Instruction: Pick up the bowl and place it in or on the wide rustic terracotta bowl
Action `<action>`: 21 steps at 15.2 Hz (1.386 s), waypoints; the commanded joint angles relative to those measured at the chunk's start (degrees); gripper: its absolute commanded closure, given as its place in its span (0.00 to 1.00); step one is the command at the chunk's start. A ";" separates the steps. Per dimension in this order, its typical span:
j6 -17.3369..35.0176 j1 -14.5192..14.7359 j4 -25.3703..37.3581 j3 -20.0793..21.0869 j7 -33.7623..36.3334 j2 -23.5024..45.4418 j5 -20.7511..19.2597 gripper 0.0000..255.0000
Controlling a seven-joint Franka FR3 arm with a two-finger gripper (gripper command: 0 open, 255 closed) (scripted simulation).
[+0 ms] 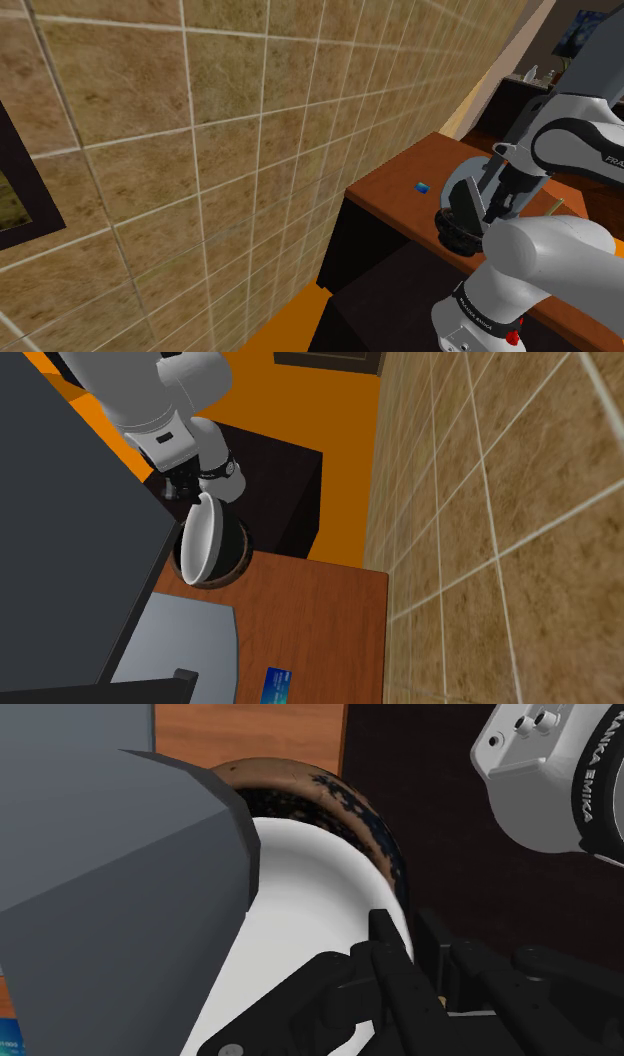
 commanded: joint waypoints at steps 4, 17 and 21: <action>0.12 -0.12 -0.37 -0.08 -0.02 0.08 -0.18 1.00; -5.54 3.11 6.84 4.59 0.54 1.24 4.60 0.00; -5.53 3.11 6.84 4.59 0.54 1.25 4.60 0.00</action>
